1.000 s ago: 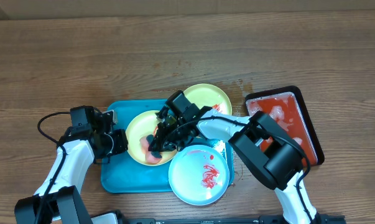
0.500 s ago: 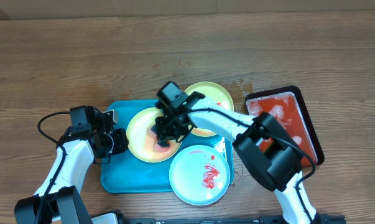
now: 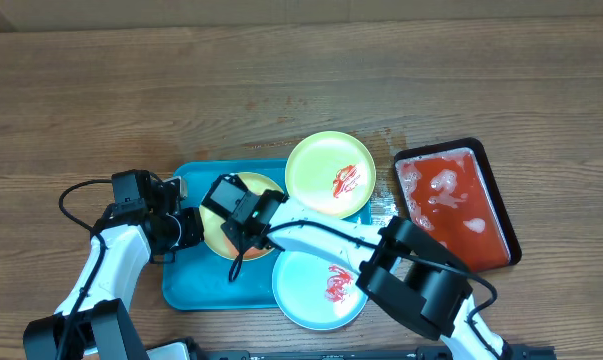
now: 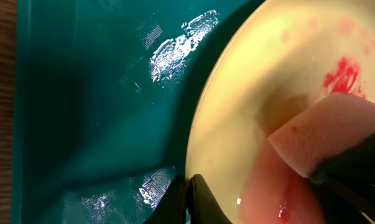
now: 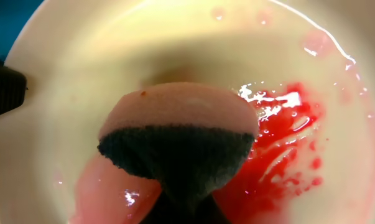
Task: Clean dirty plates on tray and stack at the side
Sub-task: 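Scrub the yellow plate with the sponge while the left gripper holds it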
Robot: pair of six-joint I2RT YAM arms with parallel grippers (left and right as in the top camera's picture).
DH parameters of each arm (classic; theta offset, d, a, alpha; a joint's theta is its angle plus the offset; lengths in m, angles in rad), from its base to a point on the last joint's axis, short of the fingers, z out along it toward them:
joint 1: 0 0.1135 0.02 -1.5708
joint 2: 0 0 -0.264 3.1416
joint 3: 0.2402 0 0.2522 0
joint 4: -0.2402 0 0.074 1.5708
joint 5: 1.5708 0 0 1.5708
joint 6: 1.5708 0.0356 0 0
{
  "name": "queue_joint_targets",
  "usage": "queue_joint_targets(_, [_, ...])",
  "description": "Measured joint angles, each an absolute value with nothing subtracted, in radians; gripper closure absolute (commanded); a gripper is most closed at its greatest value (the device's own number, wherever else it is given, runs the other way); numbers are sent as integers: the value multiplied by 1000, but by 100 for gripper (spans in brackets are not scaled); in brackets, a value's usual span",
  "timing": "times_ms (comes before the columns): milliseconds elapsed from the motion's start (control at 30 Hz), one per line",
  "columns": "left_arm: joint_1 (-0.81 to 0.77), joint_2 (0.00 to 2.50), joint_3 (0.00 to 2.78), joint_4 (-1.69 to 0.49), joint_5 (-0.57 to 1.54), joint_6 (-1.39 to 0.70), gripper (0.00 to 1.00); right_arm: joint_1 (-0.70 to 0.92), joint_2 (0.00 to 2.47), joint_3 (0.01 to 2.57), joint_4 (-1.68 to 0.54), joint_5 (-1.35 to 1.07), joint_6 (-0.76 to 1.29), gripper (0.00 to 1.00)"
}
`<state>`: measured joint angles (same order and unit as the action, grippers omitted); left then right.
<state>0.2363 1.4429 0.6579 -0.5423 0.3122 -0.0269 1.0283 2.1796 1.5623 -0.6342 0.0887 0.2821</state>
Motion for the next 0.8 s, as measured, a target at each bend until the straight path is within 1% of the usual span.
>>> queue_joint_targets(233, [237,1443,658,-542,307,-27,96,1004,2184,1561,-585,49,320,96])
queue_joint_targets(533, [237,1443,658,-543,306,-28,95,883,2205,1560,-488,-63,426,96])
queue_joint_targets(800, [237,1443,658,-544,306,-35,95,785,2206,1592,-644,-102,482,96])
